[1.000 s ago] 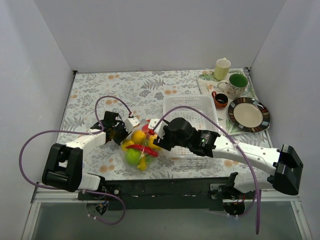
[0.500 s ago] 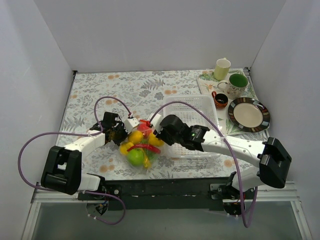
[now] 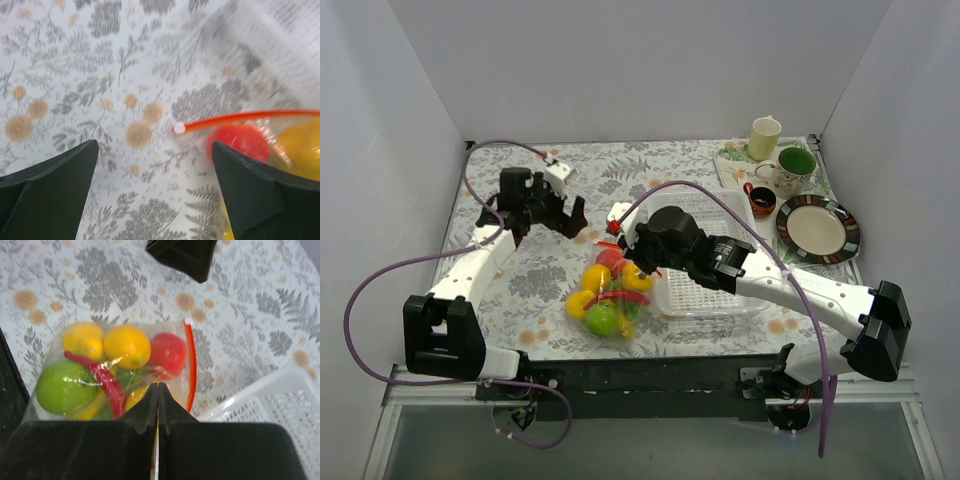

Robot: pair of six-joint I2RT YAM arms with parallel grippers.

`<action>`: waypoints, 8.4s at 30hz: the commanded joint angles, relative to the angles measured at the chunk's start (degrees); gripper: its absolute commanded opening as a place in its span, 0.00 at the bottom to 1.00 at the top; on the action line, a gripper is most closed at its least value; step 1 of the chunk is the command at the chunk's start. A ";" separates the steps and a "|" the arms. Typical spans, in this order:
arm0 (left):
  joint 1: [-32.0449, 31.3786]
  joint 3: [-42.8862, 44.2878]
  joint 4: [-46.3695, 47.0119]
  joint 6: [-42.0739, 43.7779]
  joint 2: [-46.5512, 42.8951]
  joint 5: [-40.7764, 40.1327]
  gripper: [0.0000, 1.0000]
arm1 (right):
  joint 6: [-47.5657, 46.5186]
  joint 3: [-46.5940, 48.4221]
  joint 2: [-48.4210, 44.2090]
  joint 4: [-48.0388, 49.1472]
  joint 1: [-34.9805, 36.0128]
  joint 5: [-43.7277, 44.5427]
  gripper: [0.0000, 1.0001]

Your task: Open the zip-top bag and remove the fake food

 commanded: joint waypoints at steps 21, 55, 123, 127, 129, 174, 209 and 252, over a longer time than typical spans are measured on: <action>12.60 4.56 -6.86 -3.14 11.59 34.33 0.98 | 12.85 29.94 30.00 -18.32 -12.23 -13.18 0.67; 12.68 0.42 -3.61 -1.20 4.73 31.16 0.98 | 15.05 33.80 40.64 -28.43 -17.24 -30.33 0.11; 29.83 16.24 -43.51 49.59 8.86 79.06 0.98 | 12.16 40.67 33.78 -6.72 -14.78 -61.80 0.01; 28.42 14.84 -40.36 47.76 8.07 79.15 0.95 | 11.89 39.96 33.17 -6.11 -14.87 -61.27 0.01; 27.71 12.73 -36.23 43.89 7.28 79.06 0.76 | 11.63 40.05 32.90 -6.11 -14.87 -61.09 0.01; 25.08 9.38 -22.95 27.53 0.25 78.89 0.00 | 5.56 49.46 38.26 -4.96 -13.29 -42.28 0.69; 23.15 12.98 -43.25 51.53 2.27 79.06 0.98 | 5.03 47.43 35.80 -2.06 -17.06 -64.95 0.01; 17.17 17.74 -50.63 56.88 6.58 78.62 0.65 | 3.28 42.86 33.17 -3.82 -15.92 -60.13 0.01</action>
